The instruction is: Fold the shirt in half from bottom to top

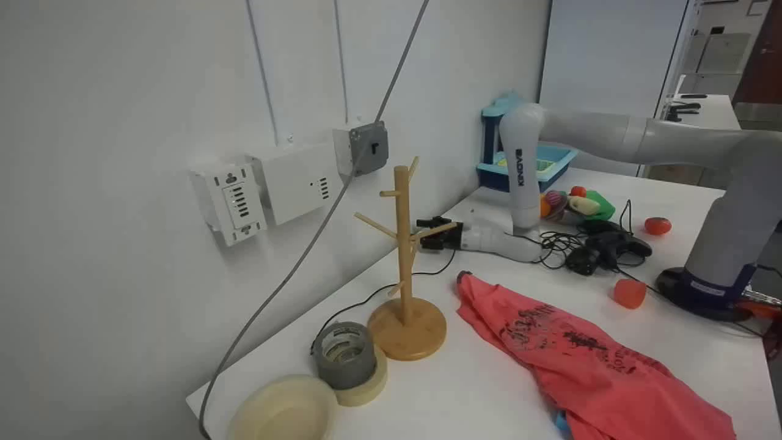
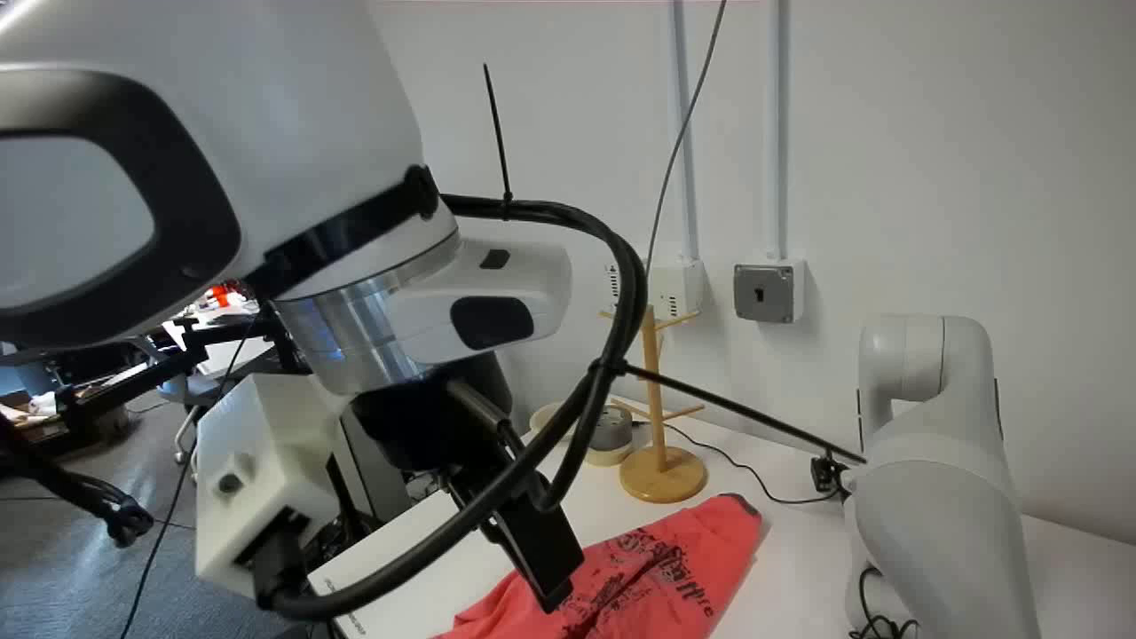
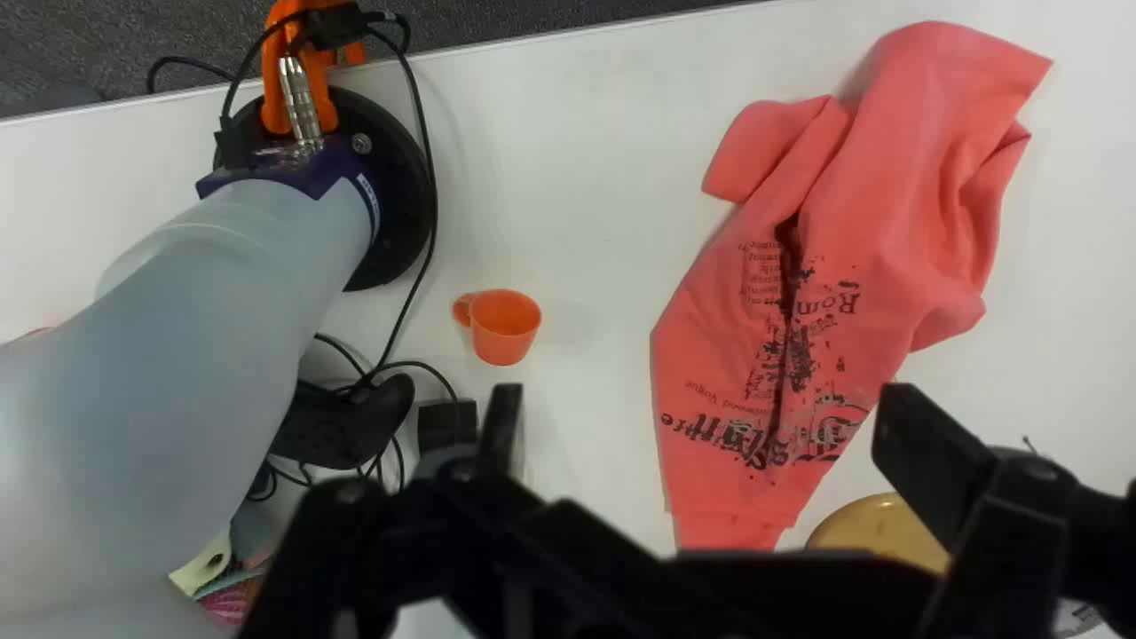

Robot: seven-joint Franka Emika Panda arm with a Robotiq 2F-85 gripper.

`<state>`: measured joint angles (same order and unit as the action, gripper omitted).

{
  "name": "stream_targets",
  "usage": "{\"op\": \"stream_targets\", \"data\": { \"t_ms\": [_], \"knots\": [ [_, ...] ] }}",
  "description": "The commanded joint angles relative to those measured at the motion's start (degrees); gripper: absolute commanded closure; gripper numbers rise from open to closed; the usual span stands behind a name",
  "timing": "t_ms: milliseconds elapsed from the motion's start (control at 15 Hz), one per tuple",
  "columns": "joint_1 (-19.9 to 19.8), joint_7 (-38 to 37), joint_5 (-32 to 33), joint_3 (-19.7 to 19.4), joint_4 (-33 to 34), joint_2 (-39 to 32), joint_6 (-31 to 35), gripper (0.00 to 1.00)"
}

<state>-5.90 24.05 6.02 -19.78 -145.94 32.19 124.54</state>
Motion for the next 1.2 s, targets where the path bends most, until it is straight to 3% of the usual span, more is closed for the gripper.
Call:
{"op": "stream_targets", "data": {
  "t_ms": [0, 1133],
  "knots": [
    [-1.0, 0.5, -0.7, 0.9, 0.1, -0.2, -0.1, 0.0],
    [-1.0, 0.8, -0.3, 1.5, 0.5, -0.4, -1.3, 0.0]
  ]
}}
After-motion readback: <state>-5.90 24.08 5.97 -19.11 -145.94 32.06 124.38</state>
